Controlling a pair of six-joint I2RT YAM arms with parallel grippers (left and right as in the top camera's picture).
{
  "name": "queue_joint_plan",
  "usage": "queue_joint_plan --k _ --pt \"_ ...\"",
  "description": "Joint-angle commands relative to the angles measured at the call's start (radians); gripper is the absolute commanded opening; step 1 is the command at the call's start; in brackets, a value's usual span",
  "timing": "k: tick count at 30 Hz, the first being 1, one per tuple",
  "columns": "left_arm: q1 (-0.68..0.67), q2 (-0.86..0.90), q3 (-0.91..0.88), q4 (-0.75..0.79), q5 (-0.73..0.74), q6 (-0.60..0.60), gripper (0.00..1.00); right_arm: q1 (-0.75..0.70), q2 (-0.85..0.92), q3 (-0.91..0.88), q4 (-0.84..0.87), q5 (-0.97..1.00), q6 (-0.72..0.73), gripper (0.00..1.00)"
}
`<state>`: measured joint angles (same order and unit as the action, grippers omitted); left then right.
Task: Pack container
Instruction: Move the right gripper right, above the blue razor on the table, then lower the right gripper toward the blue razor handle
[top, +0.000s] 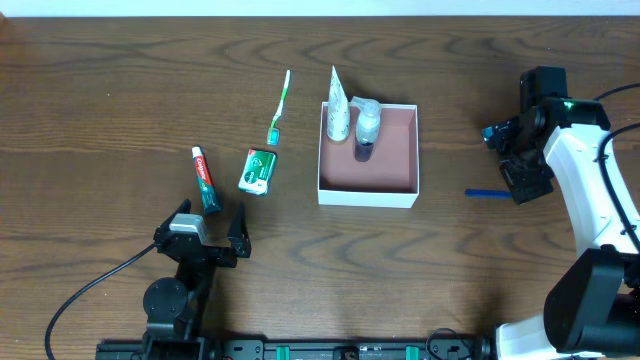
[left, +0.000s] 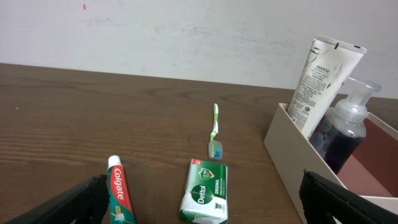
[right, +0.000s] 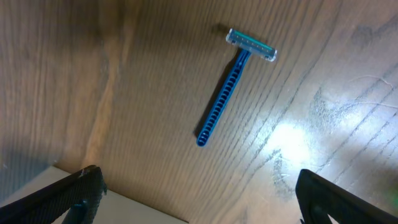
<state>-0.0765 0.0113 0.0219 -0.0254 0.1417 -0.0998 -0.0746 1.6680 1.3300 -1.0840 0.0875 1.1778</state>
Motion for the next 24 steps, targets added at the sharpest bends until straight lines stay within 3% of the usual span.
queue_joint_plan --k 1,8,24 --pt "0.003 0.001 -0.018 -0.034 0.003 0.013 0.98 -0.005 0.004 -0.010 0.004 0.045 0.056 0.99" --pt "0.003 0.001 -0.018 -0.034 0.003 0.013 0.98 -0.005 0.004 -0.113 0.059 0.063 0.280 0.99" --pt "0.003 0.001 -0.018 -0.034 0.003 0.013 0.98 -0.006 0.006 -0.303 0.351 0.072 0.283 0.99"
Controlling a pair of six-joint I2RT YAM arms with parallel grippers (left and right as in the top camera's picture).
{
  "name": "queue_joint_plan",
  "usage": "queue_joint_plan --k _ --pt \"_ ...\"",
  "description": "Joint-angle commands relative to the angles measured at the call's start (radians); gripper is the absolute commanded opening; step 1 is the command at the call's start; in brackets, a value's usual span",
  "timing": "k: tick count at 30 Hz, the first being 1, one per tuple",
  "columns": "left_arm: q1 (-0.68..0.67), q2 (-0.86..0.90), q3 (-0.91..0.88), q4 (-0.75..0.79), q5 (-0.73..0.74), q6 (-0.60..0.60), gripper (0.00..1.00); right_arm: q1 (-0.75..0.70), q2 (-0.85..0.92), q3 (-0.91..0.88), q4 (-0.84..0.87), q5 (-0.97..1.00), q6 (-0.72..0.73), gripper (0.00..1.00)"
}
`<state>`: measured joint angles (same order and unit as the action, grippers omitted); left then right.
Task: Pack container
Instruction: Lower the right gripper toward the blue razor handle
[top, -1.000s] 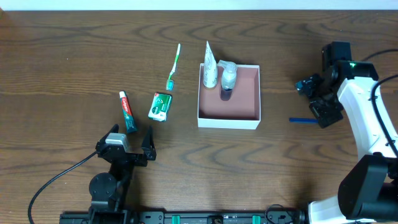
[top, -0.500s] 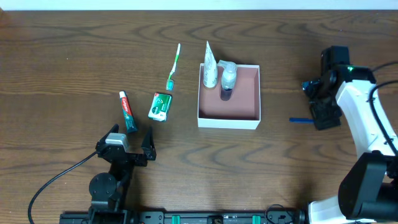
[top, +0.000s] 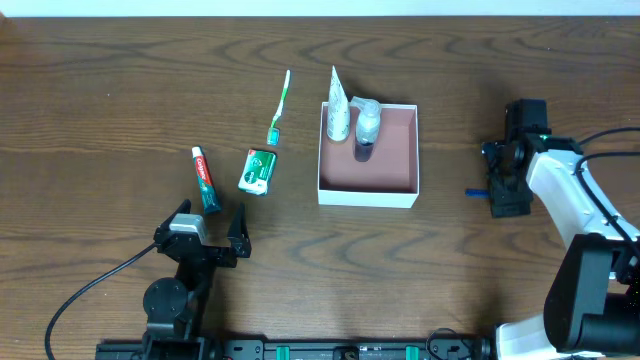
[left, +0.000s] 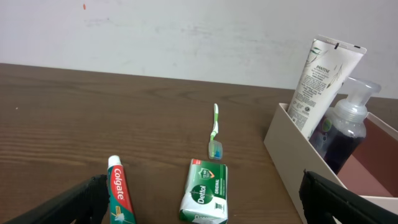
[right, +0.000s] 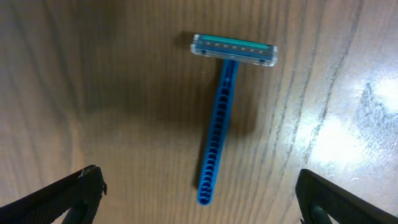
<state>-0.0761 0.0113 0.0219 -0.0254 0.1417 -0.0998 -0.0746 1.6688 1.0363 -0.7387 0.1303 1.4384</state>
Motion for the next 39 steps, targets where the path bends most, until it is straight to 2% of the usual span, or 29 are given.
queue_joint_plan --k 1,16,26,39 --pt "0.003 0.001 -0.018 -0.034 0.003 0.013 0.98 -0.006 0.005 -0.009 0.005 0.031 0.019 0.99" --pt "0.003 0.001 -0.018 -0.034 0.003 0.013 0.98 -0.005 0.005 -0.009 0.003 0.020 0.011 0.99" --pt "0.003 0.001 -0.018 -0.034 0.003 0.013 0.98 -0.005 0.005 -0.002 -0.002 0.015 -0.052 0.99" --pt "0.003 0.001 -0.018 -0.034 0.003 0.013 0.98 -0.012 0.010 0.130 -0.198 0.035 -0.016 0.99"
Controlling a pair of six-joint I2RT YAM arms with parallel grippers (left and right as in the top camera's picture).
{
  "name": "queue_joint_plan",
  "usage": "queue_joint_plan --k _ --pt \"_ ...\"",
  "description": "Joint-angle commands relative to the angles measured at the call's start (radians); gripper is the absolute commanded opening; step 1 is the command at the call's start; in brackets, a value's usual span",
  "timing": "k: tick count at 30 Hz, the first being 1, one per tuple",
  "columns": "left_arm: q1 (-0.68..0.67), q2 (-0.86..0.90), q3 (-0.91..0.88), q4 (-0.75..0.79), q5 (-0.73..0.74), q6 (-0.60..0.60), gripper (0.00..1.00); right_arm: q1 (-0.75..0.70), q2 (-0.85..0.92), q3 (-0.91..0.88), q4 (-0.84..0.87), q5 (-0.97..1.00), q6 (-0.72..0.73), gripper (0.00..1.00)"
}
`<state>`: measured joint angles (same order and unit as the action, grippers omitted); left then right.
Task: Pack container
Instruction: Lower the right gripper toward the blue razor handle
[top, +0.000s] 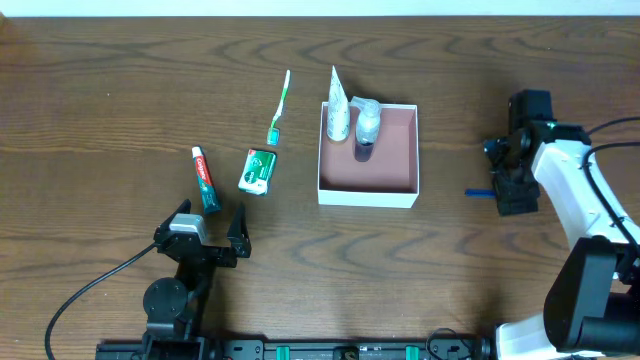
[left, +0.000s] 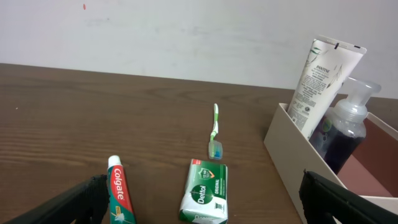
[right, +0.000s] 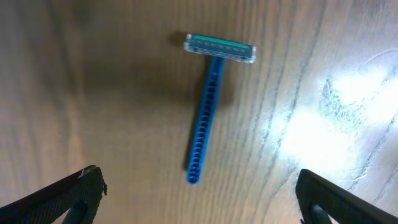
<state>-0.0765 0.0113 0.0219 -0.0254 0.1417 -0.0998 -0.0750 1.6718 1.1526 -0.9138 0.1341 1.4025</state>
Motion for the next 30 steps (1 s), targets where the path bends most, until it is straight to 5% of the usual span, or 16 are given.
queue_joint_plan --k 1,30 --pt "0.003 0.001 -0.018 -0.034 0.003 0.013 0.98 -0.012 0.014 0.014 -0.033 0.031 0.029 0.99" --pt "0.003 0.001 -0.018 -0.034 0.003 0.013 0.98 -0.081 0.179 0.014 -0.002 -0.049 0.032 0.99"
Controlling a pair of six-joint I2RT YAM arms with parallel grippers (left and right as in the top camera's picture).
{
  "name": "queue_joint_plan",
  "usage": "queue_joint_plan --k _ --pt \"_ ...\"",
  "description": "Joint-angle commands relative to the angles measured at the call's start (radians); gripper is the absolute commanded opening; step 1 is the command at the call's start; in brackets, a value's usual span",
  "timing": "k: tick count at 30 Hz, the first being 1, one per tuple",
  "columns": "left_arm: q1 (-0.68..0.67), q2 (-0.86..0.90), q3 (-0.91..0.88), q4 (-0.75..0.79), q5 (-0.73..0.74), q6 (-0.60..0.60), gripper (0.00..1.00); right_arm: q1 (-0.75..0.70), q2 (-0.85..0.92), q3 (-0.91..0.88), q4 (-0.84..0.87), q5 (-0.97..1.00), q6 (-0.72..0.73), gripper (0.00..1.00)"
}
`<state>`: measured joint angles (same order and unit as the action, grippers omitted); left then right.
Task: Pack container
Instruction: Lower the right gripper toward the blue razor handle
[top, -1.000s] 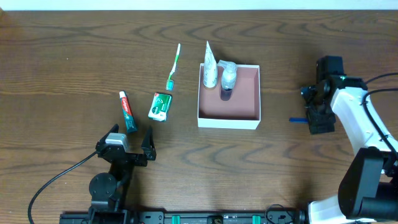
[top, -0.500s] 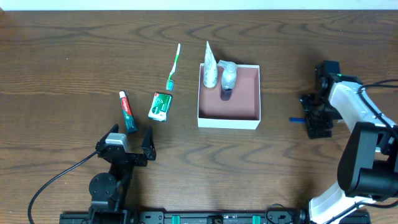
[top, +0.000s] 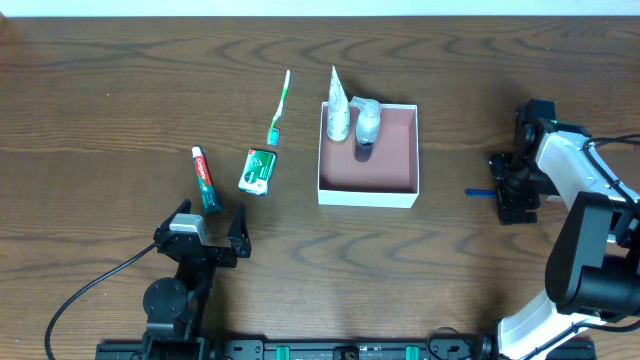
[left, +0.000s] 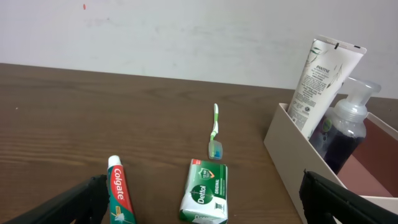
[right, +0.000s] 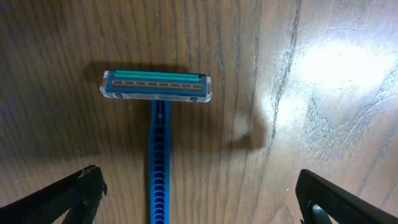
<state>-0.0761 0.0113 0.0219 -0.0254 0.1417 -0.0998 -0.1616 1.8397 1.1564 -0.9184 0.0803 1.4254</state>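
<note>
A white box with a reddish floor (top: 402, 197) holds a white tube (top: 338, 105) and a clear pump bottle (top: 367, 128). Left of it lie a green toothbrush (top: 280, 105), a green Dettol soap (top: 258, 171) and a Colgate toothpaste (top: 206, 179). A blue razor (right: 160, 155) lies on the table right of the box, its head (right: 155, 86) away from the wrist. My right gripper (right: 199, 205) is open low over it, with the handle between the fingers. My left gripper (left: 200, 211) is open near the front edge, facing the soap (left: 204, 199).
The dark wooden table (top: 120, 100) carries everything. In the left wrist view the box wall (left: 292, 162) stands to the right with the tube (left: 323, 81) and bottle (left: 345, 130) behind it. A black cable (top: 80, 295) trails from the left arm.
The razor fills more of the right wrist view and its handle now runs down between the open fingers. In the overhead view the right wrist has shifted slightly right. The left arm has not moved.
My right gripper was open above the razor, which lay slanted in its view. Then it was closer with the razor lined up lengthwise. Then it stood farther off. Now it is closest, astride the handle. The left gripper stayed open and still throughout.
</note>
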Motion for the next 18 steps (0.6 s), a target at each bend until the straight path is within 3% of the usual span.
queue_joint_plan --k 1,18 --pt "0.003 0.001 -0.018 -0.034 0.003 0.013 0.98 0.005 0.012 0.010 0.005 0.003 0.010 0.99" --pt "0.003 0.001 -0.018 -0.034 0.003 0.013 0.98 0.040 0.014 0.010 0.019 -0.003 0.041 0.99"
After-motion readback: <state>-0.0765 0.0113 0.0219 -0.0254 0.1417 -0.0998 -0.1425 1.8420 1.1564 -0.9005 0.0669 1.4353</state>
